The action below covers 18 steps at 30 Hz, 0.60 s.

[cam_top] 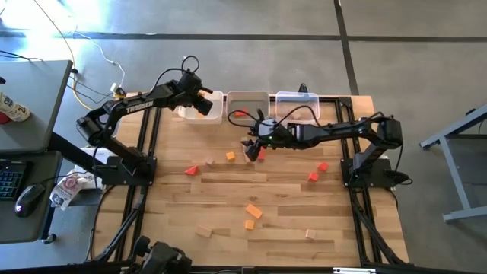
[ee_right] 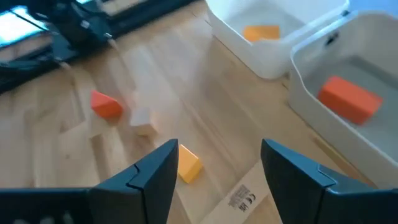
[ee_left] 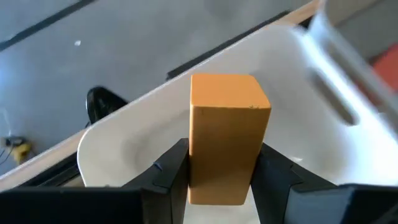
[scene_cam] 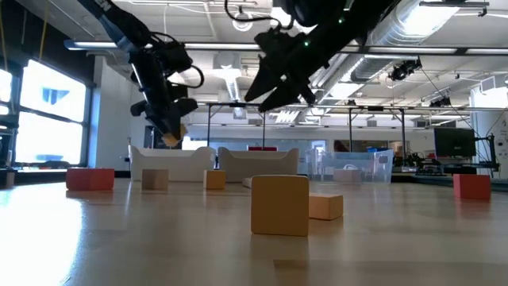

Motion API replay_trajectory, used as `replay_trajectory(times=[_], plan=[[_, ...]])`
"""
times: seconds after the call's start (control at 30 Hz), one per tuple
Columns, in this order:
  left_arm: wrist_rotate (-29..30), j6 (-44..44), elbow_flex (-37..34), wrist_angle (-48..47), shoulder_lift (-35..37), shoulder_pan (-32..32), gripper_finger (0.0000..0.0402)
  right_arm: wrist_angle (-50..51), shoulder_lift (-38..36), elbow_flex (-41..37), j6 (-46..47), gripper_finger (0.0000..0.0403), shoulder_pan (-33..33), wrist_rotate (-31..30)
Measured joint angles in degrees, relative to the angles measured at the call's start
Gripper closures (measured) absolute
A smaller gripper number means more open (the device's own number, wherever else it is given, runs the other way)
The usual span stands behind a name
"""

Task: Sort & place blocks by color
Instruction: Put the yellow block into the white bin

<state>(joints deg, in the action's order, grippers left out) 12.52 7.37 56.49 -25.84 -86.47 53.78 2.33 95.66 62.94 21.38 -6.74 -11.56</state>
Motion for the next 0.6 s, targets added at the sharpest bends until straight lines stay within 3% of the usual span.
replay_trajectory(times=[0.23, 0.6], plan=[[1.4, 2.0, 0.0, 1.0, -3.9, 1.9, 0.0277, 0.1, 3.8, 0.0, 5.5, 0.0187, 0.0, -3.4], [1.6, 0.5, 0.6, 1.9, -4.1, 2.1, 0.0205, -0.5, 8.3, 0.0, 11.8, 0.0187, 0.0, -3.5]])
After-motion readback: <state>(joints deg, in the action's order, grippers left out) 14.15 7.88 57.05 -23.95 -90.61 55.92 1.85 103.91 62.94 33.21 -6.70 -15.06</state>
